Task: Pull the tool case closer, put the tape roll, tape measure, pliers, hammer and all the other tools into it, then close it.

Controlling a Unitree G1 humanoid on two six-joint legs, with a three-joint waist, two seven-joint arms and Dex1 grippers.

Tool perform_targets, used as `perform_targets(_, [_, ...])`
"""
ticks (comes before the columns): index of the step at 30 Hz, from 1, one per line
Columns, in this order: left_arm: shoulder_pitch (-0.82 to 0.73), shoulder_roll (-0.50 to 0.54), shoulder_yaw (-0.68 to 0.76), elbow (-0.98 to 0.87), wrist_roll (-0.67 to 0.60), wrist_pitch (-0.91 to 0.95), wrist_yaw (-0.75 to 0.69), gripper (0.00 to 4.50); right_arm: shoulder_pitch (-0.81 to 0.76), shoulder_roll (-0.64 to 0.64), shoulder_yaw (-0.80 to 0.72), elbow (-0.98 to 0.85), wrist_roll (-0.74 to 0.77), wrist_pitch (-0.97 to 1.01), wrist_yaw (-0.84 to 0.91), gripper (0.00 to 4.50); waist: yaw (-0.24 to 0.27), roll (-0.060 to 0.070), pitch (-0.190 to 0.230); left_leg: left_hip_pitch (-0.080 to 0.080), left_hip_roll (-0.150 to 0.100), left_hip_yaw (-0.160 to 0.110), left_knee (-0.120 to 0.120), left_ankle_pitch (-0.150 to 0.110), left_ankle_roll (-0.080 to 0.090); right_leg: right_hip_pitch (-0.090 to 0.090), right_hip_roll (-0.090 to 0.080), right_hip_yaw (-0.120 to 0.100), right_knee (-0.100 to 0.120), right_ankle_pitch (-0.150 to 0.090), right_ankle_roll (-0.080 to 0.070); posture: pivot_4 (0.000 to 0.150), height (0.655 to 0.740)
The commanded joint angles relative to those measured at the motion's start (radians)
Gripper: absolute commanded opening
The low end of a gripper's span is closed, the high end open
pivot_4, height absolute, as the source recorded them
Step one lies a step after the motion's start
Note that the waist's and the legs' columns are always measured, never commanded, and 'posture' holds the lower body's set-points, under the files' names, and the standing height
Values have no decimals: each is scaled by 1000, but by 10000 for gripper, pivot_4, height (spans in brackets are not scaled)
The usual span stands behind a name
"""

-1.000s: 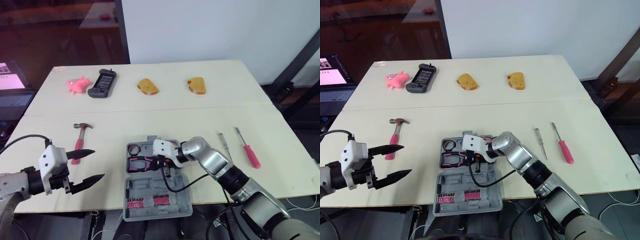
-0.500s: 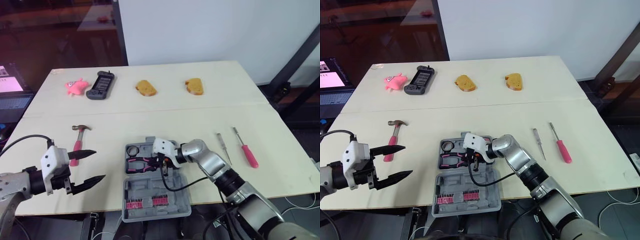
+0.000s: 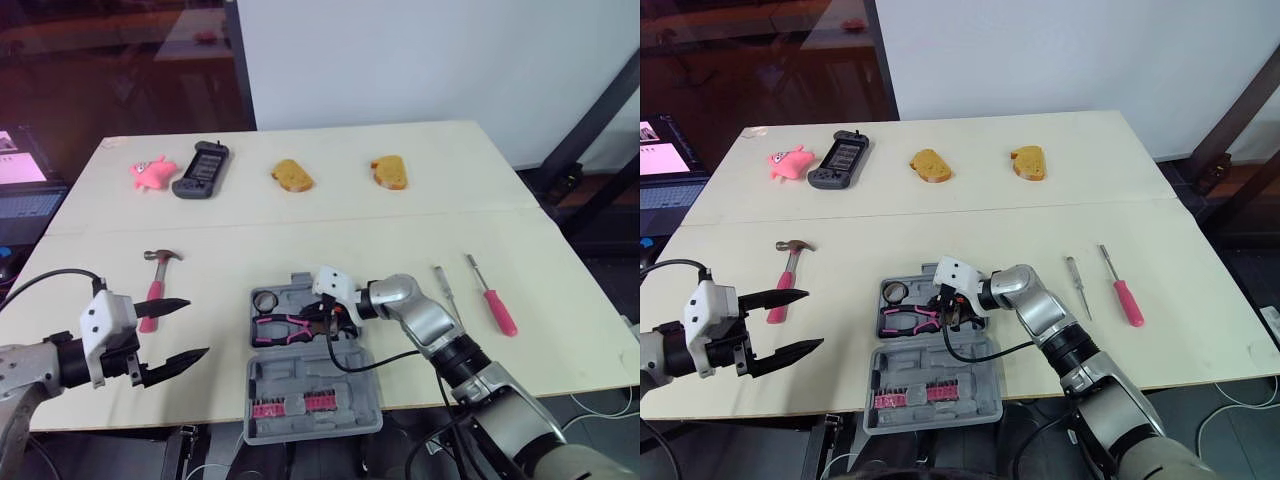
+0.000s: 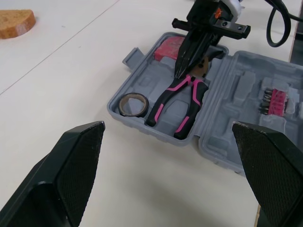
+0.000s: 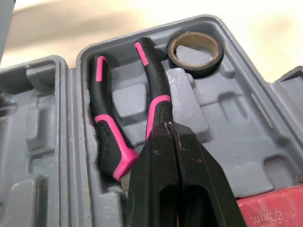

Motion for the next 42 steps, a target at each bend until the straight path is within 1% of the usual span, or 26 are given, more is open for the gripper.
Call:
perform_targets(1, [-1, 5, 10, -6, 0, -20, -3, 45000, -12, 4, 18, 6, -25, -18, 11, 506, 0, 0, 0, 0, 0, 0, 0, 0, 0, 0, 0, 0, 0, 0, 0, 1500, 7400])
perform_targets(6, [-4, 6, 7, -3, 3, -22, -3, 45000, -32, -9, 69, 93, -114, 51, -24, 506, -1, 0, 0, 1, 0, 0, -1, 0, 0, 0, 0, 0, 0, 0, 0, 1500, 7400])
perform_targets(9, [-6, 7, 5, -3, 5, -22, -3, 45000, -35, -14, 98, 121, -137, 78, -21, 506, -1, 0, 0, 2, 0, 0, -1, 0, 0, 0, 0, 0, 0, 0, -1, 1500, 7400])
perform_targets(13, [-9, 7, 2, -1, 9, -17, 2, 45000, -31, -15, 125, 143, -163, 42, -28, 506, 2, -1, -1, 4, 0, 0, -1, 0, 0, 0, 0, 0, -1, 0, -1, 1500, 7400])
perform_targets(17, [-11, 8, -1, 0, 11, -9, 8, 45000, -37, 7, 74, 119, -116, -41, -39, 506, 0, -1, -1, 4, 1, -1, -1, 0, 0, 1, 0, 0, -1, -1, -1, 1500, 7400])
perform_targets(18, [-13, 6, -1, 1, 12, -5, 15, 45000, -41, 12, 42, 95, -88, -106, -39, 506, 0, -1, -1, 4, 1, -1, -2, 0, 0, 1, 0, 0, -1, -1, -1, 1500, 7400])
perform_targets(20, [-20, 4, -3, 4, 14, 4, 28, 45000, -45, 27, -25, 52, -24, -162, -28, 506, 1, 0, 0, 3, 1, 0, -2, 0, 0, 1, 0, 0, -1, -1, -1, 1500, 7400])
perform_targets(22, [-30, 4, -12, 14, 38, -3, 49, 45000, -43, 23, -92, -25, 43, -180, -11, 506, 1, 0, 3, 0, 1, 0, -2, 1, -1, -1, 0, 0, 0, 0, -1, 1500, 7400])
perform_targets(24, [-33, 7, -18, 20, 53, 0, 59, 45000, -36, 6, -125, -88, 74, -185, 2, 506, 1, 1, 7, -1, 1, 0, -2, 1, -1, -1, 0, 0, 0, 0, 0, 1500, 7400])
perform_targets(25, [-35, 9, -22, 29, 69, -10, 63, 45000, -25, 1, -160, -122, 123, -173, 20, 506, 1, 1, 7, -1, 1, 0, -2, 1, -1, -2, 1, 0, 0, 0, 0, 1500, 7400])
perform_targets(26, [-37, 12, -26, 39, 84, -19, 66, 45000, -15, -17, -187, -151, 151, -200, 42, 506, 0, 1, 7, -1, 1, 0, -2, 1, -1, -2, 1, 0, 0, 0, 0, 1500, 7400])
perform_targets(28, [-37, 20, -30, 56, 83, -11, 51, 45000, 1, -81, -219, -213, 172, -178, 75, 506, 1, 2, 7, -1, 1, 0, -3, 1, -1, -2, 1, 0, -1, 0, 0, 1500, 7400])
perform_targets(32, [-40, 57, -39, 97, 88, -18, -8, 45000, 34, -258, -258, -290, 224, -135, 212, 506, 8, -1, 10, -1, 1, 0, -3, 1, -1, -1, 0, 0, -2, -1, -1, 1500, 7400])
perform_targets(33, [-41, 68, -47, 109, 88, -11, -22, 45000, 44, -302, -254, -295, 216, -142, 240, 506, 7, -1, 11, -2, 1, 0, -2, 1, -1, -1, 0, 0, -3, -1, -1, 1500, 7400])
perform_targets(34, [-53, 77, -57, 127, 87, 5, -28, 42556, 62, -353, -252, -302, 209, -146, 276, 54, 6, 0, 11, -2, 1, 0, -2, 1, -1, 0, 0, 0, -3, -1, -1, 1500, 7400])
perform_targets(36, [-62, 90, -82, 160, 78, -73, -123, 36928, 116, -462, -254, -310, 194, -157, 341, 0, 6, 2, 13, -2, 1, 1, -3, 1, -1, -1, 0, 0, -4, -1, -1, 1500, 7400])
perform_targets(37, [-65, 101, -107, 178, 97, -94, -147, 31797, 141, -497, -252, -306, 184, -169, 357, 0, 6, 2, 14, -2, 1, 1, -3, 1, -1, -1, 0, 0, -5, -1, -1, 1500, 7400])
perform_targets(39, [-79, 108, -140, 216, 131, -139, -165, 21438, 170, -523, -247, -300, 173, -192, 360, 0, 3, 2, 14, -4, 2, 1, -4, 1, -1, -1, 0, 0, -8, -1, -2, 1500, 7400])
perform_targets(42, [-126, 87, -204, 289, 183, -226, -169, 5850, 230, -551, -233, -291, 129, -243, 346, 0, 1, 2, 14, -5, 4, 4, -4, 1, -1, -2, 0, 0, -11, 0, -3, 1500, 7400])
